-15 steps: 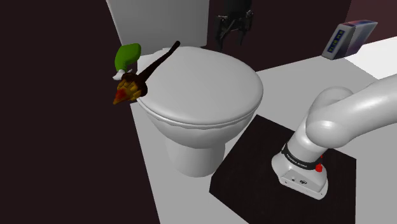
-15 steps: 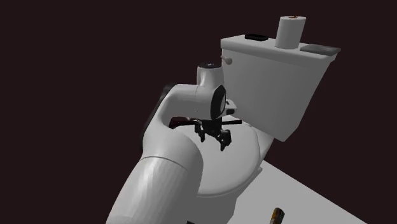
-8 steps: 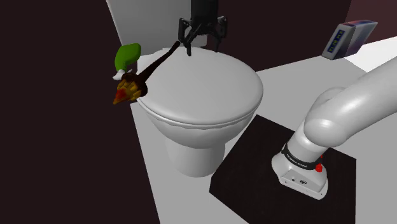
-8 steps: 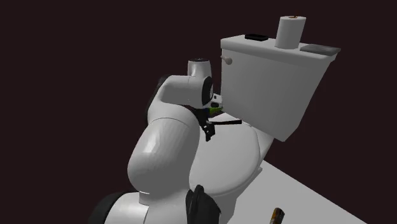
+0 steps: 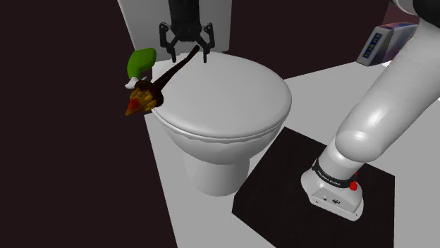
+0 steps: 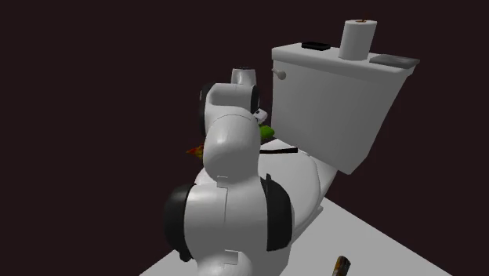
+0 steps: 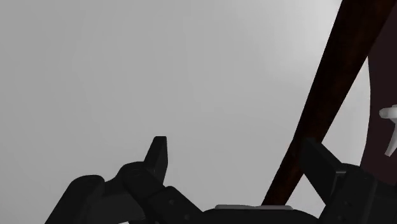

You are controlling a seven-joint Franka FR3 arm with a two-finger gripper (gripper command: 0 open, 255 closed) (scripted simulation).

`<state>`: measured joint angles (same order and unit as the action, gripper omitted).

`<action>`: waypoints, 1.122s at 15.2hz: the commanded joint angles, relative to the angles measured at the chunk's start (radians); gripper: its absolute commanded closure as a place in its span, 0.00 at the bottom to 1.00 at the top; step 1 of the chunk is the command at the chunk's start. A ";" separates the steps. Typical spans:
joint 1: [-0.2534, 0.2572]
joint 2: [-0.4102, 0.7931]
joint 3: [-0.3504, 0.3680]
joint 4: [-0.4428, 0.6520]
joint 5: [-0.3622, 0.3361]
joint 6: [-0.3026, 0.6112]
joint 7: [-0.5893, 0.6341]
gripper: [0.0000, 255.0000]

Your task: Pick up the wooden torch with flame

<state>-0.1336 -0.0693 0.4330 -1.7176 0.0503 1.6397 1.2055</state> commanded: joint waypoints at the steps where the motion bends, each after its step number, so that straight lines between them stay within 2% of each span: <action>1: 0.004 0.096 0.016 0.092 -0.023 -0.011 0.120 0.00; 4: 0.027 0.244 0.021 0.249 -0.064 -0.037 0.276 0.00; 5: 0.031 0.250 0.019 0.256 -0.065 -0.039 0.282 0.00; 12: 0.024 0.234 0.015 0.134 -0.058 0.068 0.273 0.00; 14: 0.024 0.234 0.015 0.134 -0.058 0.068 0.273 0.00; 15: 0.025 0.234 0.015 0.136 -0.058 0.067 0.274 1.00; 17: 0.025 0.236 0.016 0.137 -0.059 0.067 0.275 1.00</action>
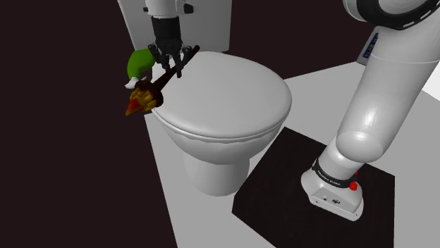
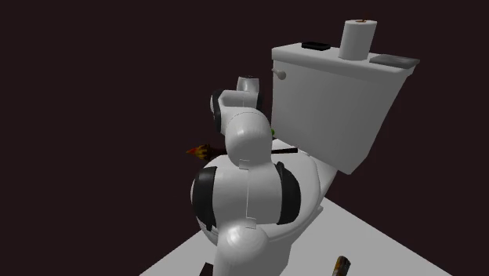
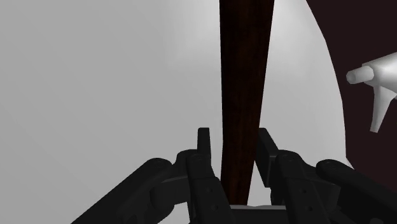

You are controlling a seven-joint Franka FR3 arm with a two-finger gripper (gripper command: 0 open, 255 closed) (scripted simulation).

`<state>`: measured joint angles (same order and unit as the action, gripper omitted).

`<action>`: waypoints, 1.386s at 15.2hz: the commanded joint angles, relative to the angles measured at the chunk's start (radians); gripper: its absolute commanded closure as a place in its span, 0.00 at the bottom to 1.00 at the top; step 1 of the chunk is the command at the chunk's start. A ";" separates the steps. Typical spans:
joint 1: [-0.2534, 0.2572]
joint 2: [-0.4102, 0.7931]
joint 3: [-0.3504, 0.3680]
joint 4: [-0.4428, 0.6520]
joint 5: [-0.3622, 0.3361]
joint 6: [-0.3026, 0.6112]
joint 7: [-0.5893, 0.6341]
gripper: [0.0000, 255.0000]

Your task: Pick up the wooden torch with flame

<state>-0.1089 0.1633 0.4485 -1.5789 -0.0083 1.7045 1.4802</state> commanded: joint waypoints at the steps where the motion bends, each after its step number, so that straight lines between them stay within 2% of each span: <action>1: 0.000 0.002 0.000 -0.002 0.000 0.002 0.000 1.00; 7: -0.001 0.001 0.000 -0.005 0.001 0.004 -0.001 1.00; 21: 0.018 0.045 0.006 0.241 -0.019 -0.201 0.018 1.00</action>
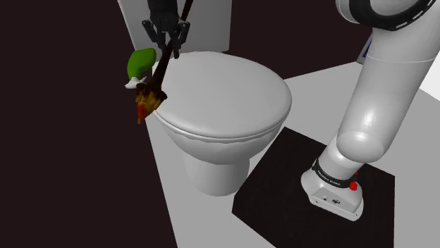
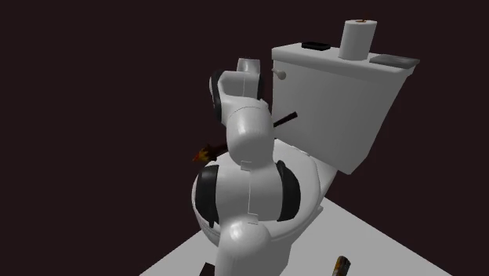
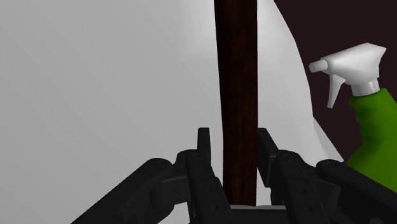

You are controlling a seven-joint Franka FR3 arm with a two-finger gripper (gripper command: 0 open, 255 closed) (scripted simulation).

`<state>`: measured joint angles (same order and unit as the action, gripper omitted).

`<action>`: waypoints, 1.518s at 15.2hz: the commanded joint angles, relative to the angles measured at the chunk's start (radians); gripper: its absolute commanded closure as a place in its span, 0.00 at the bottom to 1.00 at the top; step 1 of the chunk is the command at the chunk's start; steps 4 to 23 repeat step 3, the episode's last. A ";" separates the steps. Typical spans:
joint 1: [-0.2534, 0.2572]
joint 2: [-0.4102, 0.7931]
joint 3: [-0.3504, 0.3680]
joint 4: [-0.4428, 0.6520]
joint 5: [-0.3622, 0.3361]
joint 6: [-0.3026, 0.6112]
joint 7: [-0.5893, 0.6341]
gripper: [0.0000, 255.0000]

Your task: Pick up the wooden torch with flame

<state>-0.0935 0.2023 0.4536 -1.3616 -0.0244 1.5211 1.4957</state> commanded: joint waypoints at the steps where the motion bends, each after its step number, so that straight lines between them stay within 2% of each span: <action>1: 0.005 0.012 0.002 0.045 -0.006 -0.034 0.005 1.00; 23: 0.006 0.013 0.002 0.048 -0.006 -0.036 0.005 1.00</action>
